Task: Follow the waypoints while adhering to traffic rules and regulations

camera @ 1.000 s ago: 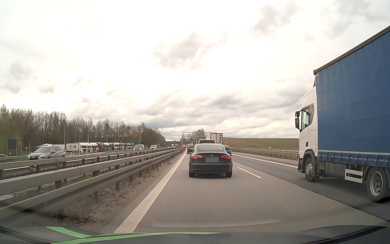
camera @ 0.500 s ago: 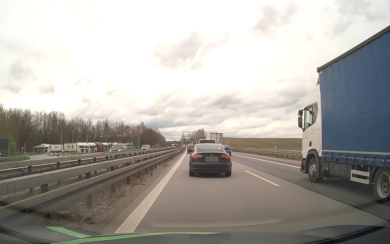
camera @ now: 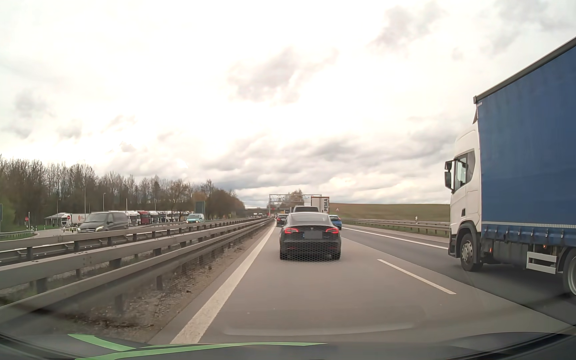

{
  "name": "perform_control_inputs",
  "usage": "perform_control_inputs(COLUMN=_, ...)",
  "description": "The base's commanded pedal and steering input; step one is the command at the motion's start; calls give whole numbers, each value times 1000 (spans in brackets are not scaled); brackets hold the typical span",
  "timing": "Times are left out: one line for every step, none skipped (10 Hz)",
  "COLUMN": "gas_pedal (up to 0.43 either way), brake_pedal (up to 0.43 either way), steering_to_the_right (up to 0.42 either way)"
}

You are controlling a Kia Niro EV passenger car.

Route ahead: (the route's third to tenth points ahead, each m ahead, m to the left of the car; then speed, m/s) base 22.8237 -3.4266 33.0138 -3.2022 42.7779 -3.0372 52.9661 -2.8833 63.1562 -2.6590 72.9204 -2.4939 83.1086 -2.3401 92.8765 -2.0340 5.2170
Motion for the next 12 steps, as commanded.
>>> perform_control_inputs(gas_pedal=87, brake_pedal=0, steering_to_the_right=-4)
perform_control_inputs(gas_pedal=87, brake_pedal=0, steering_to_the_right=-4)
perform_control_inputs(gas_pedal=87, brake_pedal=0, steering_to_the_right=-4)
perform_control_inputs(gas_pedal=87, brake_pedal=0, steering_to_the_right=-4)
perform_control_inputs(gas_pedal=98, brake_pedal=0, steering_to_the_right=-4)
perform_control_inputs(gas_pedal=98, brake_pedal=0, steering_to_the_right=-4)
perform_control_inputs(gas_pedal=98, brake_pedal=0, steering_to_the_right=-4)
perform_control_inputs(gas_pedal=98, brake_pedal=0, steering_to_the_right=-3)
perform_control_inputs(gas_pedal=98, brake_pedal=0, steering_to_the_right=-3)
perform_control_inputs(gas_pedal=98, brake_pedal=0, steering_to_the_right=-3)
perform_control_inputs(gas_pedal=98, brake_pedal=0, steering_to_the_right=-2)
perform_control_inputs(gas_pedal=98, brake_pedal=0, steering_to_the_right=-2)
